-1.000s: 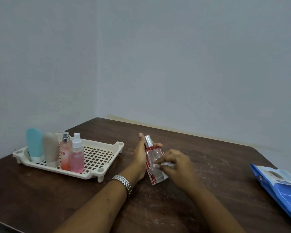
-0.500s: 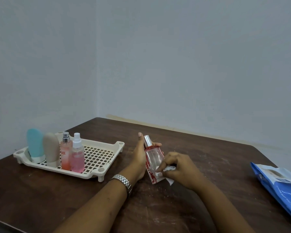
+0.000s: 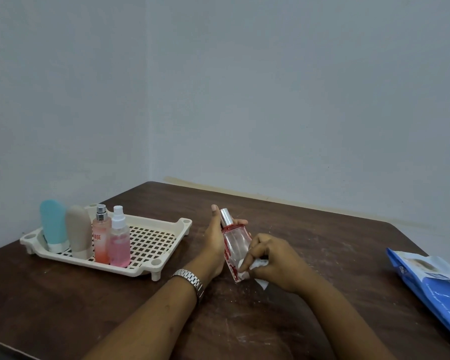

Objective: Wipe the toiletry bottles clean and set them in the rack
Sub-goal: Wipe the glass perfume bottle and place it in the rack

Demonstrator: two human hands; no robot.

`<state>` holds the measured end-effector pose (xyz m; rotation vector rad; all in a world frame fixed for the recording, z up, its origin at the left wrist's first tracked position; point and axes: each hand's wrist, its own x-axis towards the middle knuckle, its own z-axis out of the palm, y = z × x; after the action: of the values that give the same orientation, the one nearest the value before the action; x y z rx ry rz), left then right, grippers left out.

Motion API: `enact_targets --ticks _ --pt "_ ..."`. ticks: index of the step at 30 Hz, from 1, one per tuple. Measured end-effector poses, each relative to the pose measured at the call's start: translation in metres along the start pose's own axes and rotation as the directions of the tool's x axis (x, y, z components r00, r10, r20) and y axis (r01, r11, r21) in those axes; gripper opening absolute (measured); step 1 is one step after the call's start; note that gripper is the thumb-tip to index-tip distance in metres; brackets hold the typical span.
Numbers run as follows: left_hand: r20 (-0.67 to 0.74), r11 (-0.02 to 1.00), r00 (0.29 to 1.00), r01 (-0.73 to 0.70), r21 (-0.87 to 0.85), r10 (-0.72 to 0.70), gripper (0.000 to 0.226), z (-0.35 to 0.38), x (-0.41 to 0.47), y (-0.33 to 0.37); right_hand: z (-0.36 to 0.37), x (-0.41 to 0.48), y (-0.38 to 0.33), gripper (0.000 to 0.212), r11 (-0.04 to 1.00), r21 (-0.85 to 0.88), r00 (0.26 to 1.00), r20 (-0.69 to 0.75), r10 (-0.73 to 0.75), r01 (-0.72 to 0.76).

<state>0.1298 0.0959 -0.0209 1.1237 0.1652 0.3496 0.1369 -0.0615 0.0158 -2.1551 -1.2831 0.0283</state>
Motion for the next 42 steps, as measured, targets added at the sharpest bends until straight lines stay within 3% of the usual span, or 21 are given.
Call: enact_targets --ticks 4,8,12,19,24,26,32,36,39,42 --pt "-0.009 1.000 1.000 0.002 -0.012 -0.002 0.086 0.001 -0.001 -0.001 0.007 0.000 -0.001 0.013 0.999 0.021 0.999 -0.033 -0.025 0.026" --pt "-0.021 0.999 1.000 0.013 -0.033 -0.014 0.086 0.002 0.000 0.000 0.012 0.003 -0.007 0.011 0.996 -0.058 0.996 0.068 -0.062 0.066" --pt "-0.017 1.000 1.000 0.015 -0.001 -0.015 0.086 0.000 0.000 0.000 0.003 0.001 -0.002 0.014 0.999 -0.034 0.993 0.115 -0.001 0.005" --pt "-0.011 1.000 1.000 -0.001 0.010 0.001 0.085 0.002 -0.003 0.002 -0.001 -0.001 0.015 0.026 0.996 0.085 0.996 -0.071 0.047 -0.041" --pt "0.001 1.000 1.000 -0.020 -0.001 0.020 0.083 0.003 -0.005 0.002 -0.001 0.000 0.015 0.018 0.996 0.067 0.995 0.078 0.059 -0.064" --pt "-0.002 1.000 1.000 -0.027 0.011 0.027 0.083 0.002 -0.004 0.001 -0.005 -0.002 0.020 0.017 0.994 0.063 0.994 0.072 0.083 -0.087" --pt "-0.027 0.998 0.999 -0.033 0.045 0.034 0.082 -0.001 0.001 -0.003 -0.002 -0.004 0.028 0.017 0.976 0.191 0.979 -0.152 0.136 -0.106" --pt "-0.040 0.999 0.998 -0.038 0.038 0.039 0.084 -0.002 0.003 -0.004 0.003 0.001 0.019 0.017 0.983 0.174 0.994 -0.076 0.077 -0.063" --pt "-0.061 0.998 0.997 -0.041 0.056 0.044 0.084 -0.003 0.003 -0.005 -0.002 -0.001 0.024 0.013 0.974 0.192 0.992 -0.009 0.125 -0.121" --pt "-0.078 0.997 0.996 -0.037 0.062 0.042 0.085 -0.002 0.002 -0.005 -0.004 -0.005 0.033 0.005 0.952 0.239 0.977 -0.051 0.208 -0.190"
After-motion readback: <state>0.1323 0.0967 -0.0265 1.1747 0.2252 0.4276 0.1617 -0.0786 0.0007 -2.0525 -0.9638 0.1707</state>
